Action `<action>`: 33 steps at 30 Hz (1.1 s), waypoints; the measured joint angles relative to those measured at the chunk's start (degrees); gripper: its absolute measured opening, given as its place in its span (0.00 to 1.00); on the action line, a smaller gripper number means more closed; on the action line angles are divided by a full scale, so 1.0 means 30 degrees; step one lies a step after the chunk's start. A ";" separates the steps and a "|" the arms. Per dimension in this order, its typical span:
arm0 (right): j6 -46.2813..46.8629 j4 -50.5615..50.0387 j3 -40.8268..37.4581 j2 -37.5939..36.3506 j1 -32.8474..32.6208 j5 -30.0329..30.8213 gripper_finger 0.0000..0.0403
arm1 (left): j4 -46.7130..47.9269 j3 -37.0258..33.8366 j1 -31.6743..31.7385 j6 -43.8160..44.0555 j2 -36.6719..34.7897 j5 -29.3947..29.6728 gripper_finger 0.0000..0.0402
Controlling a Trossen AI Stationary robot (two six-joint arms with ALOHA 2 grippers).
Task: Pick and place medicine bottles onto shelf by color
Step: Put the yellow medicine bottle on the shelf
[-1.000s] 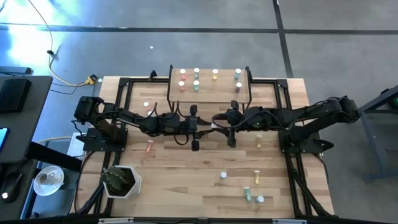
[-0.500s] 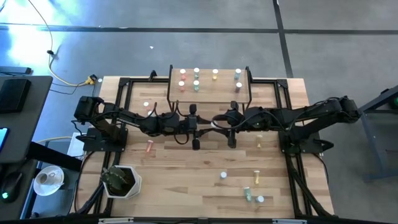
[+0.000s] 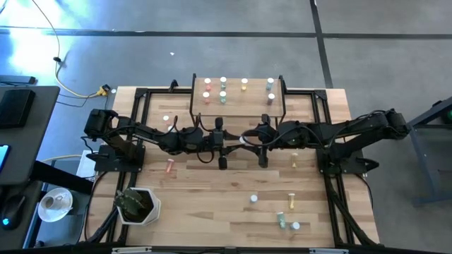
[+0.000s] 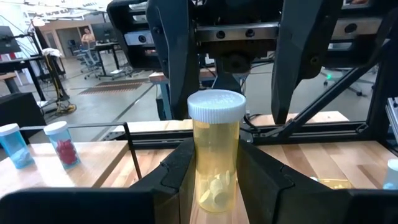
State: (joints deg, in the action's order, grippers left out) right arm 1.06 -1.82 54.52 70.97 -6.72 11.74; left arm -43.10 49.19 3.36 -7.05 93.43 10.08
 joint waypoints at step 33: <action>0.0002 -0.0024 0.0000 0.0005 0.0000 -0.0061 0.27 | -0.0016 0.0000 0.0000 -0.0083 0.0000 -0.0018 0.26</action>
State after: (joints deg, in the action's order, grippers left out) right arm 1.07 -1.89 54.52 70.98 -6.72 11.56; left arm -43.15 49.19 3.36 -7.30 93.43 10.02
